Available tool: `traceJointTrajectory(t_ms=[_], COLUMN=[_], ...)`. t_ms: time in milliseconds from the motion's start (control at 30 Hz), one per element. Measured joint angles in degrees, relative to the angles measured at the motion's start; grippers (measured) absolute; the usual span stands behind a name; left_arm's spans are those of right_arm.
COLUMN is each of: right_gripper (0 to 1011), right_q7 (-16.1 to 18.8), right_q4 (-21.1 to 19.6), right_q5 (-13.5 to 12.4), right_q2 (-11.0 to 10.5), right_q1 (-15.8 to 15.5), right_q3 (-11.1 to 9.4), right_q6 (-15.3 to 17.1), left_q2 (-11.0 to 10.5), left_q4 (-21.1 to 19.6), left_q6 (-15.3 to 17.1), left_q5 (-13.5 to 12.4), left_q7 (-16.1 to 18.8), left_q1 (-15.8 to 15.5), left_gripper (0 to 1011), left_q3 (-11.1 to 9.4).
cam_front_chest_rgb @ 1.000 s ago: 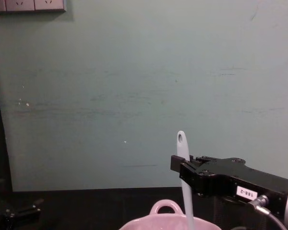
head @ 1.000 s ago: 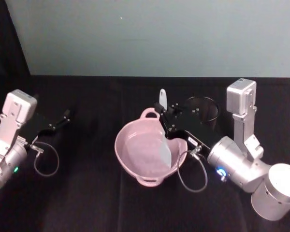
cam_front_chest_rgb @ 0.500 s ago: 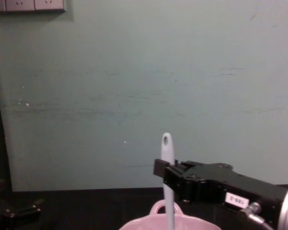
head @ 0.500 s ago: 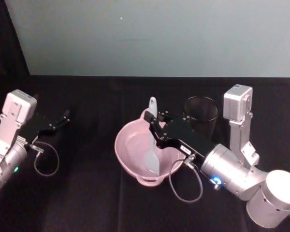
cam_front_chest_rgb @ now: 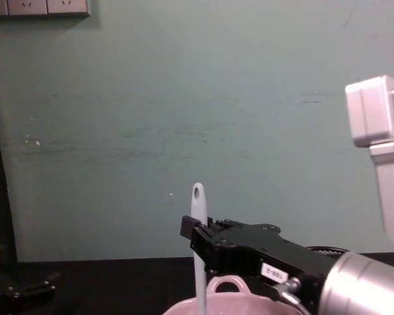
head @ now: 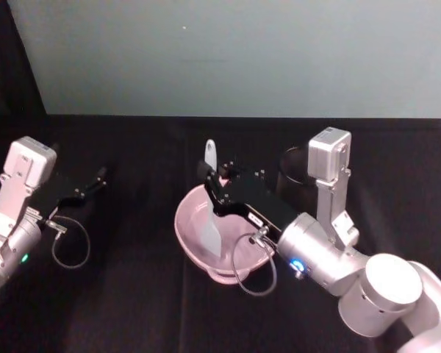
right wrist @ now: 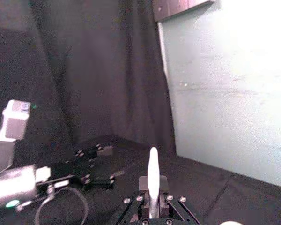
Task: Use the one hand to pick up the spoon and stir the clear water in the bowl.
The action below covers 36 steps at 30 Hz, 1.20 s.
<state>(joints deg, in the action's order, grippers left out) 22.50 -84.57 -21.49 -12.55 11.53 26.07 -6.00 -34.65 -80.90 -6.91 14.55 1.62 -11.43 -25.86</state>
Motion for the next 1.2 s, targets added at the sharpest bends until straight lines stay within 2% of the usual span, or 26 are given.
traceJointTrajectory(t_ms=[100,167,467,700,833,1033,1200], right_gripper=[113,114,113,114,114,113,114], right_q7=[-0.6,-1.5,-4.1,-5.7,-5.8,-4.7,-4.0], right_q4=[1.8,4.1,6.0,4.2,2.8,-0.8,-2.7], right_q5=[0.5,1.3,4.8,7.3,7.9,6.7,5.6], right_q2=[1.1,2.7,3.9,3.0,2.3,1.4,1.2], right_q1=[0.7,1.5,1.9,0.3,-1.0,-3.8,-5.2], right_q3=[-0.2,-0.8,-2.8,-4.4,-5.4,-6.6,-6.8], right_q6=[-1.5,-3.7,-7.6,-8.2,-8.1,-5.3,-3.7], left_q2=[0.0,0.0,0.0,0.0,0.0,0.0,0.0], left_q4=[0.0,0.0,0.0,0.0,0.0,0.0,0.0], left_q6=[0.0,0.0,0.0,0.0,0.0,0.0,0.0], left_q5=[0.0,0.0,0.0,0.0,0.0,0.0,0.0], left_q7=[0.0,0.0,0.0,0.0,0.0,0.0,0.0], left_q1=[0.0,0.0,0.0,0.0,0.0,0.0,0.0], left_gripper=[1011,1011,1011,1011,1011,1011,1011], left_q3=[0.0,0.0,0.0,0.0,0.0,0.0,0.0])
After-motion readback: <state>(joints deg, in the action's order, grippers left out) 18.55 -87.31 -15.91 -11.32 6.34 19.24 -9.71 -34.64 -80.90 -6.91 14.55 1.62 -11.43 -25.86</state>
